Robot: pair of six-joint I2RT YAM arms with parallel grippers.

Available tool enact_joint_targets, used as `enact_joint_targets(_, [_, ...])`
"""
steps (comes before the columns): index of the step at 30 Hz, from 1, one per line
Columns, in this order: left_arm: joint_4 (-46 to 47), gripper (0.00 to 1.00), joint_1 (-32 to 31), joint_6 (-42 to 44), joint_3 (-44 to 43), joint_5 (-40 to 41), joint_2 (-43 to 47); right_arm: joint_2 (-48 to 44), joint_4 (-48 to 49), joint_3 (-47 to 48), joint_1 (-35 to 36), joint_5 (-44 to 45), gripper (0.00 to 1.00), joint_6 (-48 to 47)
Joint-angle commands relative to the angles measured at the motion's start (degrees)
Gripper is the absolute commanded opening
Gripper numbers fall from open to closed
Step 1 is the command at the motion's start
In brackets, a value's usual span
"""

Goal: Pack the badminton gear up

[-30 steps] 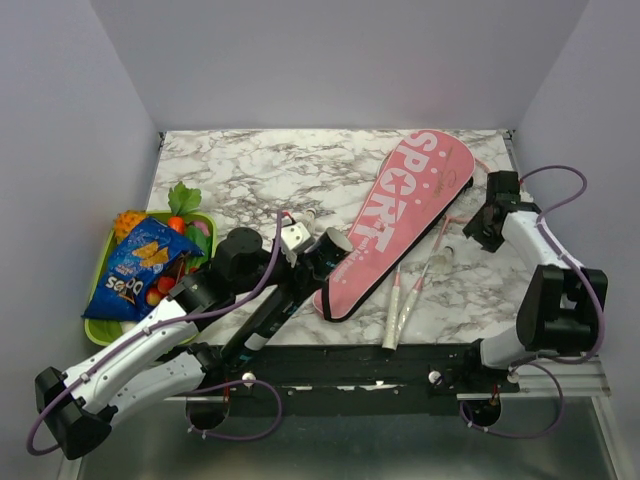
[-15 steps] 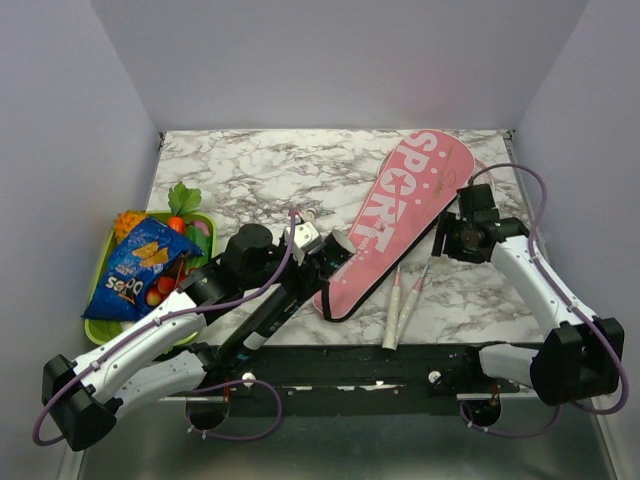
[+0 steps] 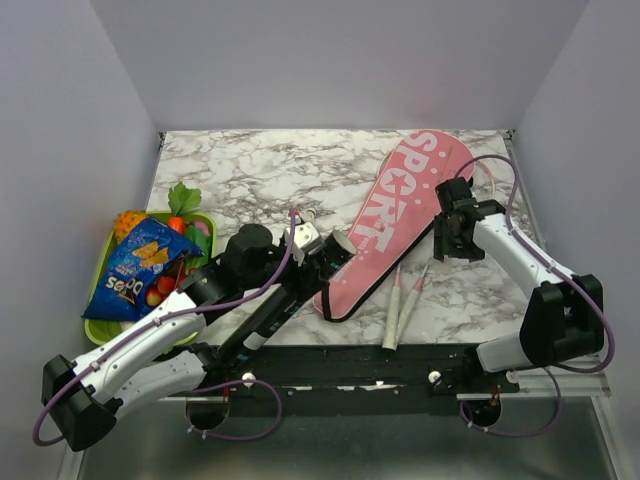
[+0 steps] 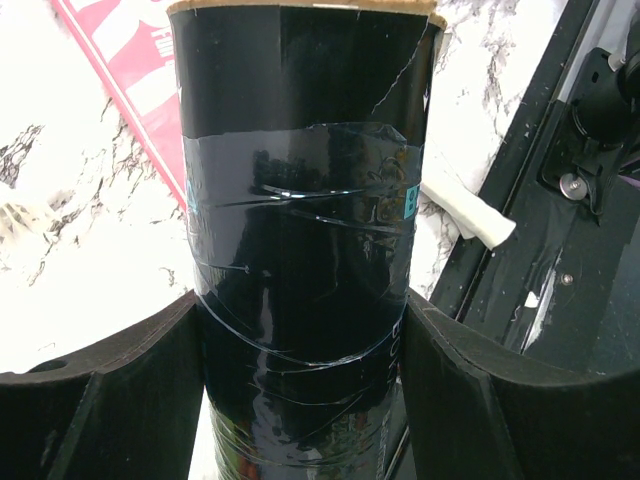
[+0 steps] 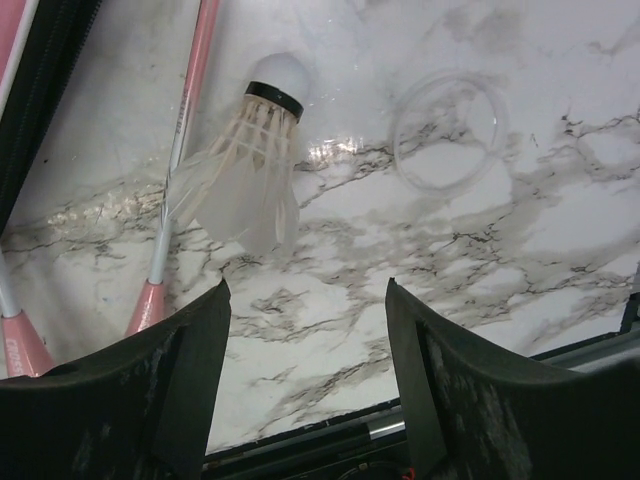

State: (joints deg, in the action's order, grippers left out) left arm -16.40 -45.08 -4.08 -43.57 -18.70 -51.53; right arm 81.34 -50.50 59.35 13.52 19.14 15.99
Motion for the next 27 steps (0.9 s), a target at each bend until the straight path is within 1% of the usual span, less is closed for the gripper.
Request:
enact_joint_targets(1, [-1.26,0.0,-0.09,-0.93,0.68,-1.69,1.78,2.68,-0.57,1.82,0.19,4.51,0.71,-0.52])
enact_joint_targets(9, [-2.23,0.0,-0.01,-0.76,1.82,-1.25,3.62,7.51,1.72,2.26,1.25,3.1,0.7,0.09])
enact_joint_targets(17, [-2.84,0.0,-0.01,-0.41,2.44,-0.9,4.07,11.82,3.92,4.89,1.33,8.71,0.67,0.45])
enact_joint_targets(21, [-3.2,0.0,-0.01,-0.41,2.7,-0.29,4.33,13.67,5.06,6.04,1.33,11.27,0.62,0.1])
enact_joint_targets(24, [-3.46,0.0,-0.09,-0.32,2.62,-0.02,4.59,14.11,5.5,7.27,1.25,11.54,0.56,-0.17])
enact_joint_targets(25, [-3.37,0.0,-0.1,-0.32,2.61,0.41,4.59,14.2,5.59,7.62,1.33,11.8,0.52,-0.26])
enact_joint_targets(27, [-3.37,0.0,-0.01,-0.32,2.7,0.51,4.59,14.28,5.59,8.41,1.33,12.24,0.5,-0.43])
